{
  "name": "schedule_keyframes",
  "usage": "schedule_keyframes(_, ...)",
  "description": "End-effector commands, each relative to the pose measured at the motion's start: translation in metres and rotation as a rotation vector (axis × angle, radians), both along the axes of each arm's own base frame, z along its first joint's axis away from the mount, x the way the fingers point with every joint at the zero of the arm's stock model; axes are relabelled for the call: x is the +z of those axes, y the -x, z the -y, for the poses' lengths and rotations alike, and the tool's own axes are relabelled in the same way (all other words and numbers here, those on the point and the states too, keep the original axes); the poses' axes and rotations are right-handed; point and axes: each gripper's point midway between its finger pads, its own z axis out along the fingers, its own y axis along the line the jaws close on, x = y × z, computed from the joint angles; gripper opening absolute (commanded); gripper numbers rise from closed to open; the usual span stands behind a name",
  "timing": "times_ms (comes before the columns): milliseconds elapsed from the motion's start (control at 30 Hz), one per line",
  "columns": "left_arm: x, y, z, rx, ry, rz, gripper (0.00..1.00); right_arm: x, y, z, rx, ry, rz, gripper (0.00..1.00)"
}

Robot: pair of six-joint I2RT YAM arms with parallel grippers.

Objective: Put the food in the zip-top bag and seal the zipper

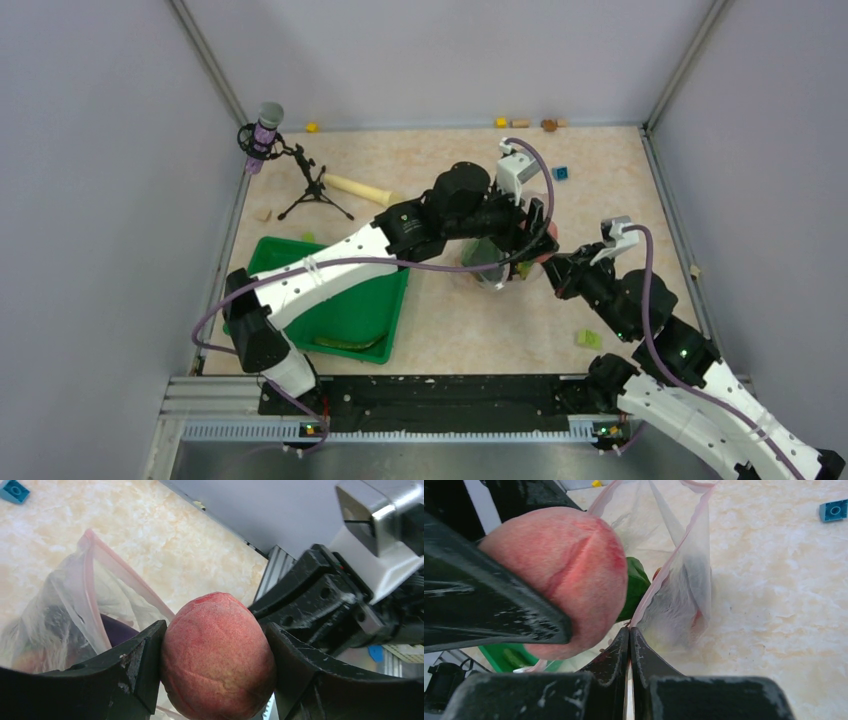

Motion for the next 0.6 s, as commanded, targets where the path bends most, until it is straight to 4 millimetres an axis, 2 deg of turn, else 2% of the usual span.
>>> schedule_keyframes(0, 0.021, -0.02, 0.009, 0.06, 0.04, 0.096, 0.29, 0.024, -0.002, -0.001, 0.0, -0.051, 0.066, 0.0)
schedule_keyframes(200, 0.004, -0.046, -0.003, 0.197, -0.05, 0.138, 0.3, 0.025, -0.002, 0.001, -0.009, -0.058, 0.073, 0.0)
schedule_keyframes(400, -0.003, -0.058, -0.015, 0.279, -0.102, 0.172, 0.49, 0.025, -0.002, 0.002, -0.011, -0.056, 0.072, 0.0)
schedule_keyframes(567, -0.003, -0.06, -0.016, 0.295, -0.107, 0.186, 0.76, 0.024, -0.003, 0.003, -0.018, -0.058, 0.072, 0.0)
